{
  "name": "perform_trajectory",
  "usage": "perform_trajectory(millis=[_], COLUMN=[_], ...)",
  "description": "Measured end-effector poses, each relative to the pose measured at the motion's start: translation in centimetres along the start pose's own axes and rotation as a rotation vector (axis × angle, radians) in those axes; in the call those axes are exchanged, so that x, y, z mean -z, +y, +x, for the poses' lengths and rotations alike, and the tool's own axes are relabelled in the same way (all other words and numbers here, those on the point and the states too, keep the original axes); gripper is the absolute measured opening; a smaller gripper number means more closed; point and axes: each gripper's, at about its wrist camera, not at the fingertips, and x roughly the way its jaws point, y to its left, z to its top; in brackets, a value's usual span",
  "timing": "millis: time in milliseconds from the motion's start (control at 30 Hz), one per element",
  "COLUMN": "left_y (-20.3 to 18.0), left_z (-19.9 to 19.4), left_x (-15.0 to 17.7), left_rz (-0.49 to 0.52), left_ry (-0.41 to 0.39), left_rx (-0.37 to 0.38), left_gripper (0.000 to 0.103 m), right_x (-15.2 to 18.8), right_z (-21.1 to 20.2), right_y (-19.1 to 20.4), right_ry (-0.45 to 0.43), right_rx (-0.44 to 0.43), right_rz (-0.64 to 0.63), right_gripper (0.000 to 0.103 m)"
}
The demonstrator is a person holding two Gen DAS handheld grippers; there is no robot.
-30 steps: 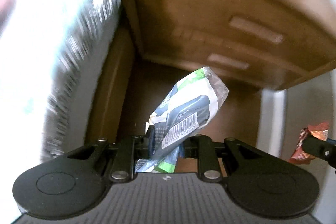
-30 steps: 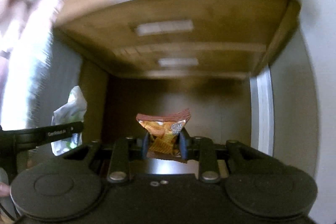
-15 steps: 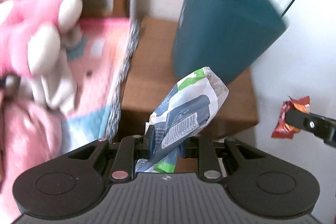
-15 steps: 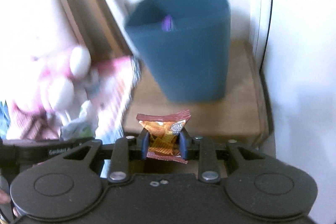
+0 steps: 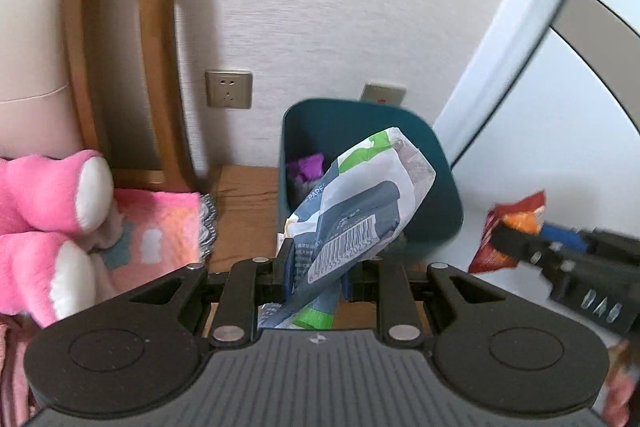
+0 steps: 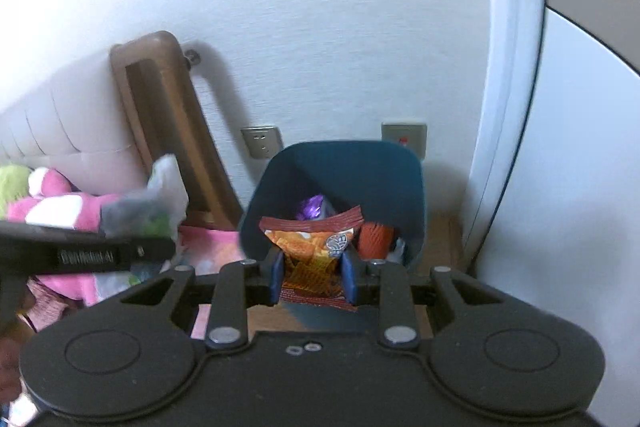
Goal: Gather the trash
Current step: 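Lift the green-white wrapper and orange snack packet up over the wastebasket, then open both tools to drop the wrapper and snack packet into the wastebasket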
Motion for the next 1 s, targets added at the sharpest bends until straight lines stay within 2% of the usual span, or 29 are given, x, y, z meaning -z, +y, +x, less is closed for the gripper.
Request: perform_trajectory(millis=[167,267,400,667,1000], left_y=[-2.2,-2.8,-3.5,-3.9,-3.9], left_z=[5.7,8.9,12.1,17.5,21.3], left_x=[-4.3,-5.5,-6.5,-6.0,-4.6], left_rz=[-0.019,-0.038,-0.033,-0.010,0.007], left_ry=[0.061,0.112,0.162,0.259,0.345], left_rx=[-0.043,-0.068,-0.093,-0.124,-0.135], left_gripper=[0.021,0.021,0.021,0.021,0.022], right_x=[-3.1,-4.3,-4.4,-4.2,-3.1], right_z=[5.6,8.5,10.7,15.3,17.7], right_y=[-2.9,-3.8,-4.0,-5.3,-5.9], right_ry=[0.064,0.111,0.163,0.252,0.326], right_rx=[-0.011,-0.016,-0.021,-0.022,-0.005], right_rz=[-0.030,-0.044,-0.063,-0.060,-0.079], right_gripper=[0.027,0.027,0.027,0.027,0.027])
